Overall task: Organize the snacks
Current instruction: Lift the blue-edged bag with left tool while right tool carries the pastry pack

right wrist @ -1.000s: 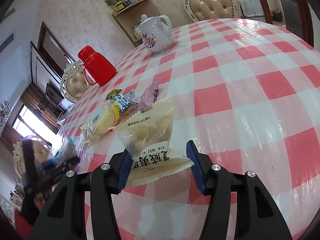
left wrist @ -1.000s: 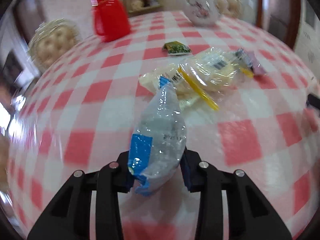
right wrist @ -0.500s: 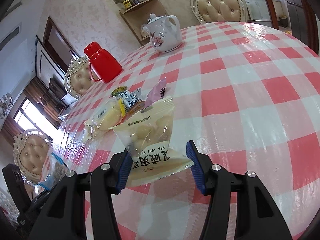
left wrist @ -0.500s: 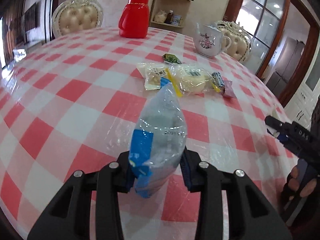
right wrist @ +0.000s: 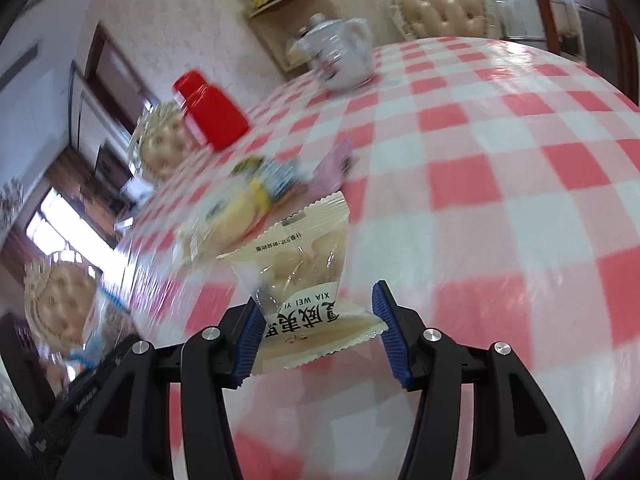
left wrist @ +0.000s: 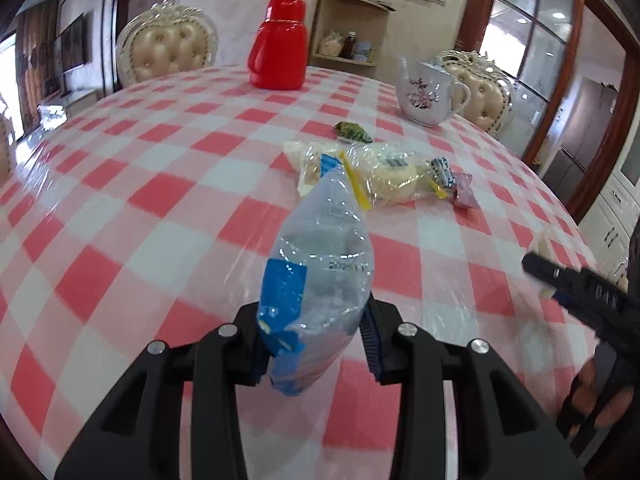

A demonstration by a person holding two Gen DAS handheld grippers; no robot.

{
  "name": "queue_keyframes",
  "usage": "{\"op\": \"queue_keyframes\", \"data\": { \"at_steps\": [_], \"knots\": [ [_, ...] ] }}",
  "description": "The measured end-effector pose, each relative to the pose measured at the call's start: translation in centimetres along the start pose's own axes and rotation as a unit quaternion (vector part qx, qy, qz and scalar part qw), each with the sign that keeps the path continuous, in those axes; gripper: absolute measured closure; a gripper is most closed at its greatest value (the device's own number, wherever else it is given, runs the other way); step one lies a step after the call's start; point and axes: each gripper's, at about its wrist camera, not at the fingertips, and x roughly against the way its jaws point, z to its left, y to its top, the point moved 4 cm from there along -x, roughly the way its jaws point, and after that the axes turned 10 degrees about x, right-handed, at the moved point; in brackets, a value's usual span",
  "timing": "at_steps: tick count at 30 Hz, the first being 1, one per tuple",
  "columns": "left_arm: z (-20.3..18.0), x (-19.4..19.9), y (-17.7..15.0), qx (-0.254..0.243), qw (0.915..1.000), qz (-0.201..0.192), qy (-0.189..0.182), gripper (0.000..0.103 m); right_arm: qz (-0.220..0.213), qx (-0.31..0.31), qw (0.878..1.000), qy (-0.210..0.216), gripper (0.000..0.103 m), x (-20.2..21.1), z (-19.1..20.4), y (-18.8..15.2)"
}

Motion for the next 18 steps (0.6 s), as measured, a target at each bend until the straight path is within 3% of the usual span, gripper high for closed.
{"op": "queue_keyframes", "data": {
  "at_steps": [7,18],
  "knots": [
    [0.5,5.1,-4.6,-0.03,0.9991,0.0,0.031,0.066,0.009,0.071,0.997,0.023,0.05,4.5,5.9,-4.5],
    [3.7,12.9,-8.3,-0.045,0.998,-0.018,0.042,0.066,0.008,0.136,0.99,0.033,0.05,10.5,9.1,-10.1]
  ]
}}
